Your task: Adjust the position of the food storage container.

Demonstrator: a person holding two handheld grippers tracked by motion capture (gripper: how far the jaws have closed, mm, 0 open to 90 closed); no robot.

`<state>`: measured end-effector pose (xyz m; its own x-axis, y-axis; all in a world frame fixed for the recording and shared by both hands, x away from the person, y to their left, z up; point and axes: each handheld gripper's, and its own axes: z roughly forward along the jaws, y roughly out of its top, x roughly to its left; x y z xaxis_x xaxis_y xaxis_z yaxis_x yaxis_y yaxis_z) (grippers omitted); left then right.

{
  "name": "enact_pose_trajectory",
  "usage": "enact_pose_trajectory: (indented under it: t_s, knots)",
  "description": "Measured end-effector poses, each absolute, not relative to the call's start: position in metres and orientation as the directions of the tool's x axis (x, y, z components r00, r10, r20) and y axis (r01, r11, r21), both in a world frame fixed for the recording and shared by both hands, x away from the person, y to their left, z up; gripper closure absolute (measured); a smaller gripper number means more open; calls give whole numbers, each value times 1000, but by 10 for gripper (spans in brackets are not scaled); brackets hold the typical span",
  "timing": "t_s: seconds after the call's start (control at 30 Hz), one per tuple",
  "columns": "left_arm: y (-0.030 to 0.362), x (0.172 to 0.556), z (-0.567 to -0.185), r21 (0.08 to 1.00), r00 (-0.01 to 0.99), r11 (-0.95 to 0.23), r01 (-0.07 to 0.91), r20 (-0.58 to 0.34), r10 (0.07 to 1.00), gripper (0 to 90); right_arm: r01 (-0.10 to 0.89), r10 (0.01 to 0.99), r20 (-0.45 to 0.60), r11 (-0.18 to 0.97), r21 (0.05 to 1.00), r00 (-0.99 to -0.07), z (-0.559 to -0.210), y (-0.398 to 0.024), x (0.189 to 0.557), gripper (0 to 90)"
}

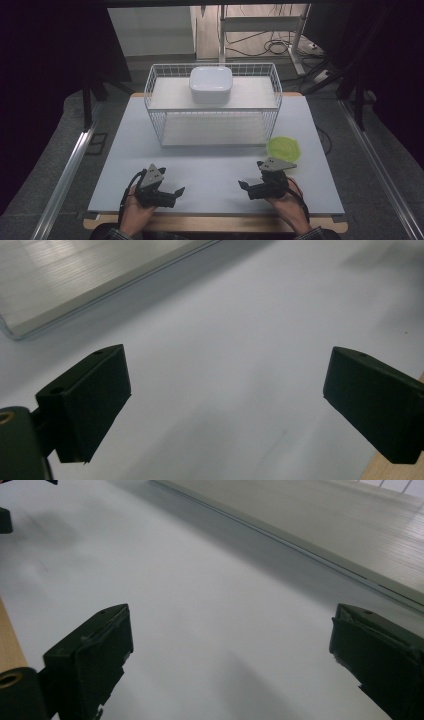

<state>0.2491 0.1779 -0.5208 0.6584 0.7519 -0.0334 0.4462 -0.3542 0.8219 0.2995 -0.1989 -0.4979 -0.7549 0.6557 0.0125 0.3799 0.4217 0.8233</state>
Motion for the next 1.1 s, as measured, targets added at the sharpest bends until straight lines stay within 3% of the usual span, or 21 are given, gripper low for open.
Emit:
enact_pose_trajectory:
  t_s: [0.2, 0.3, 0.5, 0.67, 0.7, 0.87, 1.1]
  knots:
    - [174, 250, -524, 817, 681, -366, 445, -43, 731, 43, 416, 686, 36, 398, 817, -727, -494, -207, 305, 23]
    - [173, 250, -525, 815, 686, -371, 445, -43, 727, 44, 418, 698, 29, 395, 818, -715, -486, -212, 306, 69]
    - [174, 250, -525, 821, 687, -351, 451, -68, 723, 42, 414, 731, 11, 373, 830, -682, -472, -231, 310, 334]
    - [174, 251, -526, 816, 684, -350, 460, -75, 725, 43, 452, 799, -16, 357, 818, -602, -467, -257, 324, 686]
    - [174, 252, -526, 814, 684, -351, 462, -74, 726, 43, 452, 799, -16, 357, 818, -602, -467, -257, 324, 686]
    - [174, 252, -527, 813, 684, -351, 464, -77, 726, 43, 459, 839, -25, 322, 828, -543, -464, -275, 338, 897]
    - [174, 253, -527, 815, 683, -344, 467, -85, 726, 43, 473, 878, -30, 286, 833, -477, -460, -291, 360, 900]
